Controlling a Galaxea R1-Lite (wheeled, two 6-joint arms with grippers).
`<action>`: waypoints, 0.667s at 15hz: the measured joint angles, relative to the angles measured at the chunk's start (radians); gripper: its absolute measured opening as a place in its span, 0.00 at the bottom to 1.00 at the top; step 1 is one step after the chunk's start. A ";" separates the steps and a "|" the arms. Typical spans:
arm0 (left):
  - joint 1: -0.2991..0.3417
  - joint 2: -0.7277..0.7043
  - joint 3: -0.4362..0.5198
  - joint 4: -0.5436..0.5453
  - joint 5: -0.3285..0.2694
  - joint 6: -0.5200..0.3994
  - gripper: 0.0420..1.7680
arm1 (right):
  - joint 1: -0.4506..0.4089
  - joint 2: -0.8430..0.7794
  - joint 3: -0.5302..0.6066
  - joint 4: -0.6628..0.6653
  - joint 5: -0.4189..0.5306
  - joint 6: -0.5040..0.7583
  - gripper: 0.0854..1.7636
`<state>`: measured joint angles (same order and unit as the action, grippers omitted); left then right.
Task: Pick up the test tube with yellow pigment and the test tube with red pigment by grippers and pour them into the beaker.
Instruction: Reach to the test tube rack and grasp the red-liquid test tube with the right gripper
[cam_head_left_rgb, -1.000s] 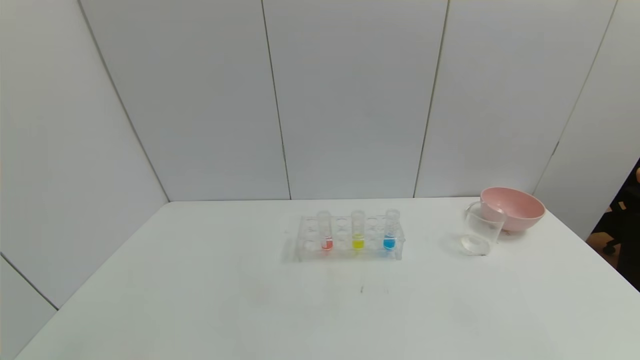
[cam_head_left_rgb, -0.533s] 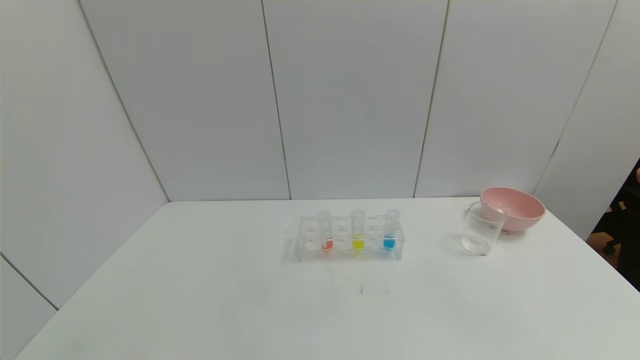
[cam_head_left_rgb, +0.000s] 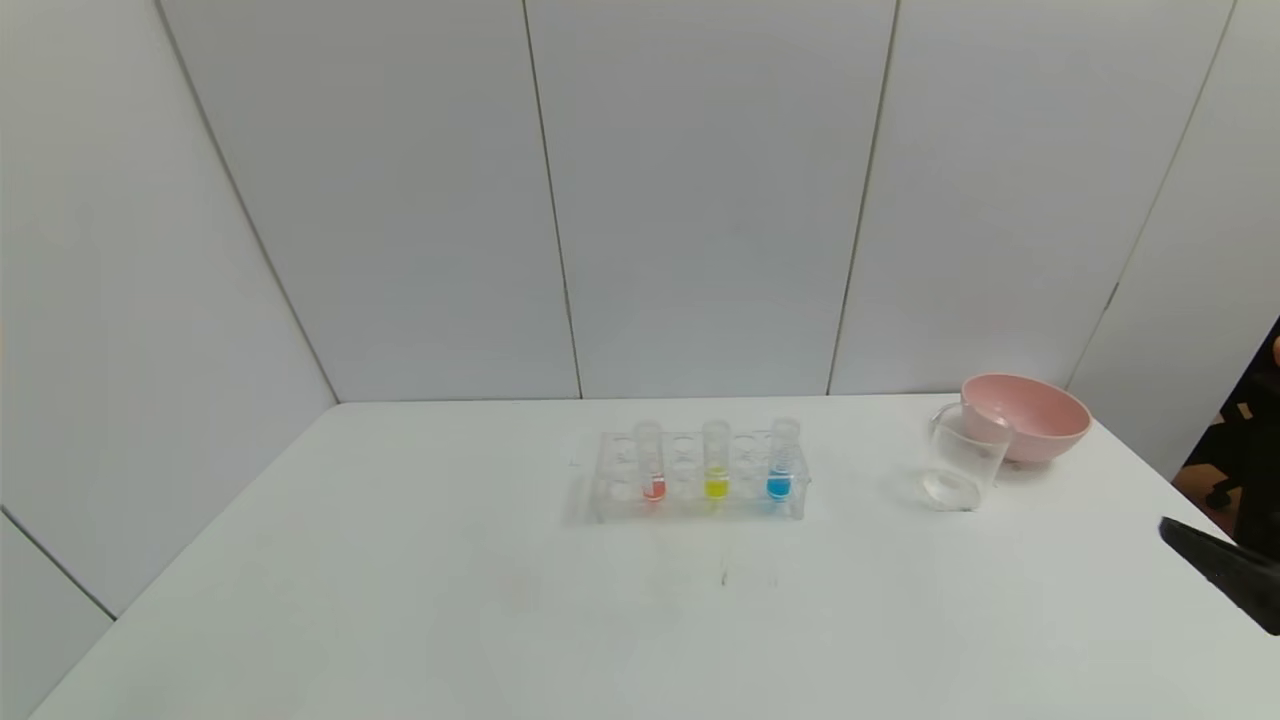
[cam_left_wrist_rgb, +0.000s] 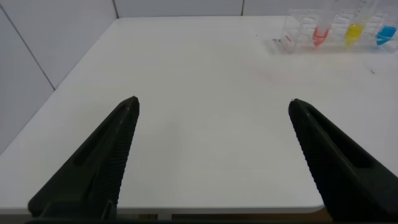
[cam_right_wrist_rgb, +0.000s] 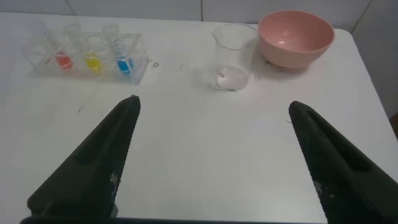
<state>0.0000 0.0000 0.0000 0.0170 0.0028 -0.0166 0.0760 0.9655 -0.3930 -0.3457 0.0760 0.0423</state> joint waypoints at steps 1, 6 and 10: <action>0.000 0.000 0.000 0.000 0.000 0.000 0.97 | 0.024 0.042 -0.019 -0.001 -0.001 0.003 0.97; 0.000 0.000 0.000 0.000 0.000 0.000 0.97 | 0.240 0.190 -0.092 0.023 -0.171 0.096 0.97; 0.000 0.000 0.000 0.000 0.000 0.000 0.97 | 0.485 0.304 -0.167 0.028 -0.444 0.192 0.97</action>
<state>0.0000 0.0000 0.0000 0.0170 0.0023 -0.0166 0.5613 1.2700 -0.5604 -0.3177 -0.3683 0.2345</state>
